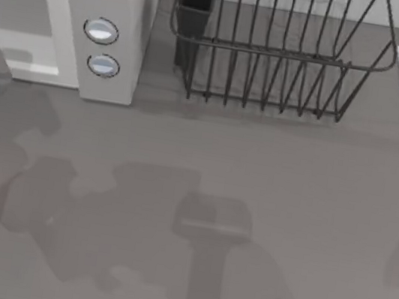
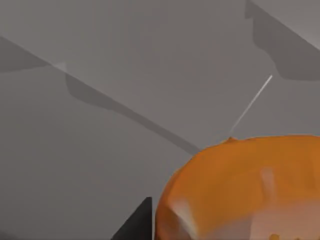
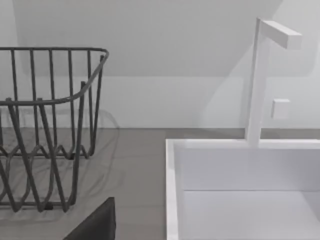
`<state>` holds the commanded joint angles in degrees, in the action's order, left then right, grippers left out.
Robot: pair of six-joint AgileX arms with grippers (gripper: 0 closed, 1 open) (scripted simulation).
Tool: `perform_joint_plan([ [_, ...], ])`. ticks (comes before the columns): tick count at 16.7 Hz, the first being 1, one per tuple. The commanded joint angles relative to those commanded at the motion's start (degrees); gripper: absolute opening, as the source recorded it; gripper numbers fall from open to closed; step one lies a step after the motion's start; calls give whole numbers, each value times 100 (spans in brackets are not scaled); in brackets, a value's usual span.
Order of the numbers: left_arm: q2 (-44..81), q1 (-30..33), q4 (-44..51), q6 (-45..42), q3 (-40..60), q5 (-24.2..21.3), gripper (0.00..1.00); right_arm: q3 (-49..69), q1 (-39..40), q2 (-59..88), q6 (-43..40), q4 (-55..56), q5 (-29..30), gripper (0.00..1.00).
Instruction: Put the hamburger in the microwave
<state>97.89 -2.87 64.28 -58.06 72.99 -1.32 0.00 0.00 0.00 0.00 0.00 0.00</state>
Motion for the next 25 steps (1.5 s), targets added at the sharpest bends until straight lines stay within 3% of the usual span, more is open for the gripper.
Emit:
perform_joint_plan([
  [6, 42, 1, -195, 112, -101, -5, 0, 0, 0, 0, 0, 0, 0, 100],
  [10, 204, 13, -1280, 685, -493, -63, 0, 0, 0, 0, 0, 0, 0, 100],
  [14, 506, -62, -3322, 1475, -963, -188, 0, 0, 0, 0, 0, 0, 0, 100],
  [21, 1157, -455, -8106, 3206, -1914, -633, 0, 0, 0, 0, 0, 0, 0, 100],
  [25, 1492, -733, -10273, 4205, -2484, -943, 0, 0, 0, 0, 0, 0, 0, 100],
])
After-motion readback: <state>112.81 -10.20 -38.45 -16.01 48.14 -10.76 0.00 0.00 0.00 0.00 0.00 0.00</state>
